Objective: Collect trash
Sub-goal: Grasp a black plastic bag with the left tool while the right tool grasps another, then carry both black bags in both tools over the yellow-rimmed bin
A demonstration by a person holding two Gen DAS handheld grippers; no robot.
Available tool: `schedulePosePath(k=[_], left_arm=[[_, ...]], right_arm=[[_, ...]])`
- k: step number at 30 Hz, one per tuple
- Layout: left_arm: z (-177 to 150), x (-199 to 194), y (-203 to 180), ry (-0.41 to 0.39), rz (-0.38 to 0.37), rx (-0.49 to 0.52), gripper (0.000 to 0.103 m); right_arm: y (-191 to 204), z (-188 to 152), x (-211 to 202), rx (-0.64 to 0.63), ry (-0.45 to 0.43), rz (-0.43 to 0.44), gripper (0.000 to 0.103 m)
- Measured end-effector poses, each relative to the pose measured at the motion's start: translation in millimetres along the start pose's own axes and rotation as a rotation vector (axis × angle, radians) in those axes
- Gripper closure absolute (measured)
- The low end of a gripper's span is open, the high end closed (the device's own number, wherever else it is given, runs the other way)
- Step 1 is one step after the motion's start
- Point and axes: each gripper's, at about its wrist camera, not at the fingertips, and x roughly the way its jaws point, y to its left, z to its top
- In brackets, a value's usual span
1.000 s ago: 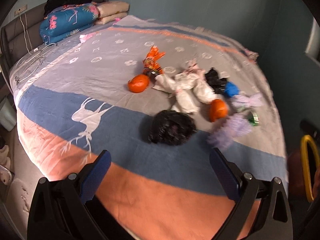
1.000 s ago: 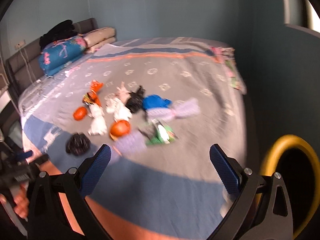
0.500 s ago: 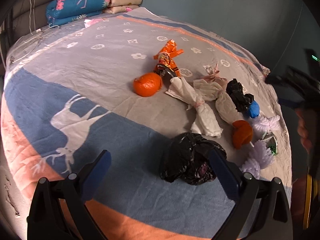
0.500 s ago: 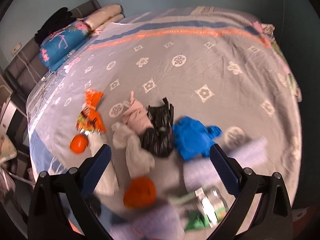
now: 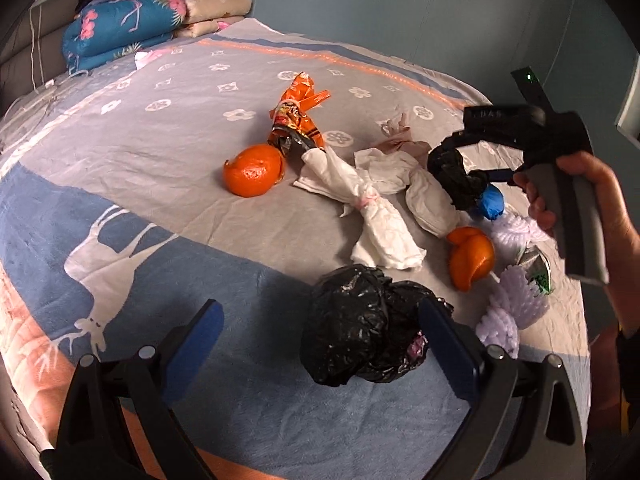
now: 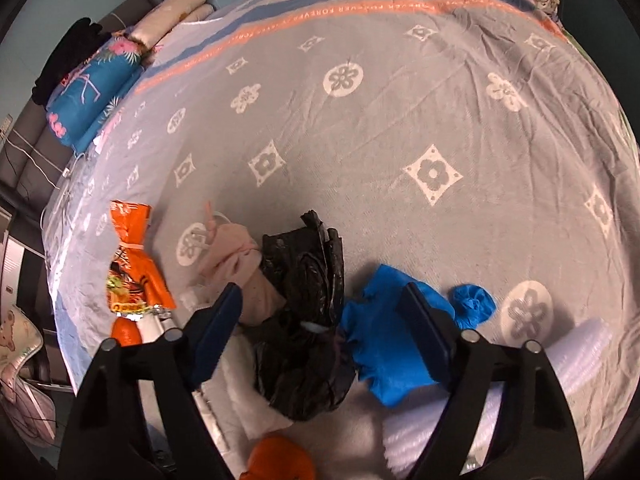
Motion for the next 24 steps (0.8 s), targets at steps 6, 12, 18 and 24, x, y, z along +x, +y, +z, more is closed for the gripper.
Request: schedulePosePath(k=[6, 12, 18, 24], left_arm=[[0.0, 6.2, 10.9, 0.034, -0.073, -0.081, 0.029], [-6.0, 11.2, -7.2, 0.057, -0.113, -0.016, 0.056], [-9.9, 0.4, -16.9, 0.016, -0.107, 0.034, 0.068], [-3.4, -2.9, 8.4, 0.016, -0.175, -0.098, 0.073]], right_arm=[[3.0, -3.6, 12.3, -0.026, 0.0, -0.023, 0.049], [19.5, -10.9, 17.3, -0.128, -0.007, -0.097, 0.077], [16.4, -11.1, 6.3, -0.108, -0.042, -0.074, 0.084], [14.8, -8.8, -37.4, -0.098, -0.122, -0.027, 0.085]])
